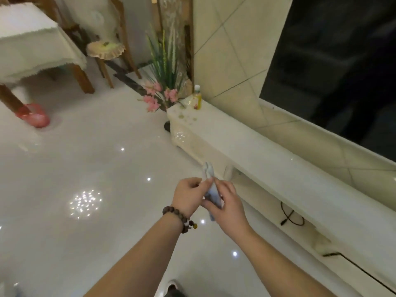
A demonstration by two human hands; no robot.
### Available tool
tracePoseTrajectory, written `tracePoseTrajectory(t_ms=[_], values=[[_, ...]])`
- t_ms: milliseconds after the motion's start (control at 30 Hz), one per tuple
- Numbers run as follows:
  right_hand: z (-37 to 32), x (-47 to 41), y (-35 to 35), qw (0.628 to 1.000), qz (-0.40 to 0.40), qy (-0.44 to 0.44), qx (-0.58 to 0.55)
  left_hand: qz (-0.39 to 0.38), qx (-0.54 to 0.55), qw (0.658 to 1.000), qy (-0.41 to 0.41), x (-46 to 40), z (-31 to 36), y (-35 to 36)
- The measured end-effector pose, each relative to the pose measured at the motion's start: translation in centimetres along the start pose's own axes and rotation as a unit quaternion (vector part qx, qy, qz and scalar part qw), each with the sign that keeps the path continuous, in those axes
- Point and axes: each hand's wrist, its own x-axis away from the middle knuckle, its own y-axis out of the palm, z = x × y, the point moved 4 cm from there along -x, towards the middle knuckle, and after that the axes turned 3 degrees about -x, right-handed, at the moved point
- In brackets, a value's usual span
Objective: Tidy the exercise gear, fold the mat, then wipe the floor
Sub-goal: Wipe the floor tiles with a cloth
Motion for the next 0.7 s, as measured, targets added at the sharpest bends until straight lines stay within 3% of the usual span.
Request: tracePoseTrajectory(t_ms=[200,467,533,633,700], values=[[1.2,0.0,-2.5,0.981,0.187,0.052,0.011,-0.163,0.000,0.987,0.006,-3.2,1.1,4.3],[4.8,2.9,-10.9,0.953,0.226,0.169,-0.107,-0.312,-0.065,0.948,-0.005,-7.6,2.2,13.5],[6.7,3.1,-13.7,0.926,0.292,0.204,-0.127,-0.326,-0.080,0.942,-0.018,-9.6,2.4,16.3],[10.2,3.2,-18.7,0.841,0.428,0.261,-0.203,-0.320,-0.131,0.938,-0.016,-13.2,3.2,20.0],[12.8,2.7,-22.0,0.794,0.473,0.298,-0.238,-0.316,-0.194,0.928,0.010,-15.3,4.3,21.6]])
